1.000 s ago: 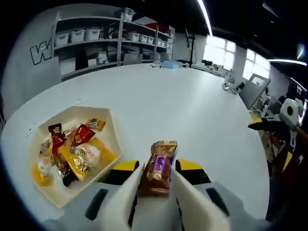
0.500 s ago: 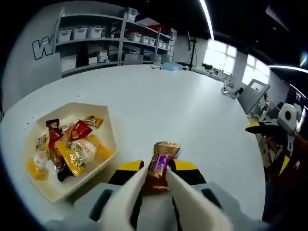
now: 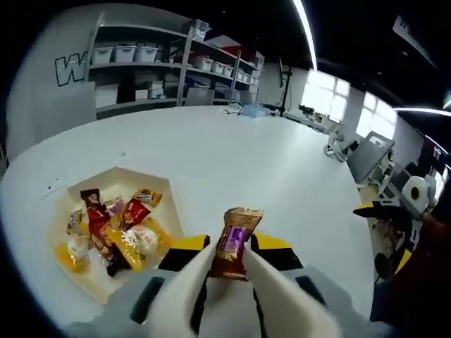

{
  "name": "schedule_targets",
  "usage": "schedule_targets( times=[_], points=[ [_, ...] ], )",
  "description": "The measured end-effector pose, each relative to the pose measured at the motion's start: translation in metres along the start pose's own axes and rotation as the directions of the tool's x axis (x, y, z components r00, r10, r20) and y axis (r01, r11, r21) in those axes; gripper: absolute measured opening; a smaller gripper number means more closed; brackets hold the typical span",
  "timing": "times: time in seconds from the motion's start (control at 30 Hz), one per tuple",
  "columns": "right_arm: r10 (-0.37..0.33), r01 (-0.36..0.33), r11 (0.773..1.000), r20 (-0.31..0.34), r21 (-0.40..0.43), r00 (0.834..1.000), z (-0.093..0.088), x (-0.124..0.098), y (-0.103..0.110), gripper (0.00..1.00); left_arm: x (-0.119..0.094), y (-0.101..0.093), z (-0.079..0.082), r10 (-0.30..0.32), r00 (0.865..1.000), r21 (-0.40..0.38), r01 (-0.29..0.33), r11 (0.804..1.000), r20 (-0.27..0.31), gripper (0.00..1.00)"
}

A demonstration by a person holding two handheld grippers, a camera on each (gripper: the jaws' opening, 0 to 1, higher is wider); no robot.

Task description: Place the target food into the container with the food tongs after gripping and lifting it, then release it inside without dropping or visibly crushing the food.

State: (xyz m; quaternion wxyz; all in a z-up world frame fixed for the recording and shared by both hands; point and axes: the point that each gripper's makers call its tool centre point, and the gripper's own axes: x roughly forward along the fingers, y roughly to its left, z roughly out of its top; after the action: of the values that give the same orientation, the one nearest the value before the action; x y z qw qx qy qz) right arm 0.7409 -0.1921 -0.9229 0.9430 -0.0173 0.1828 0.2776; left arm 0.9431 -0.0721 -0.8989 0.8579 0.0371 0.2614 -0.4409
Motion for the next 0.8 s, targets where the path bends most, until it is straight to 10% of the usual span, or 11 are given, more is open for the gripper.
schedule_targets(
  times=[0.8],
  points=[
    [-0.022,0.022,1.0,-0.012,0.017,1.0,-0.006,-0.002,-0.009,0.99,-0.009,0.083,0.02,0.171,0.985,-0.023,-0.171,0.985,0.018,0.22]
  ],
)
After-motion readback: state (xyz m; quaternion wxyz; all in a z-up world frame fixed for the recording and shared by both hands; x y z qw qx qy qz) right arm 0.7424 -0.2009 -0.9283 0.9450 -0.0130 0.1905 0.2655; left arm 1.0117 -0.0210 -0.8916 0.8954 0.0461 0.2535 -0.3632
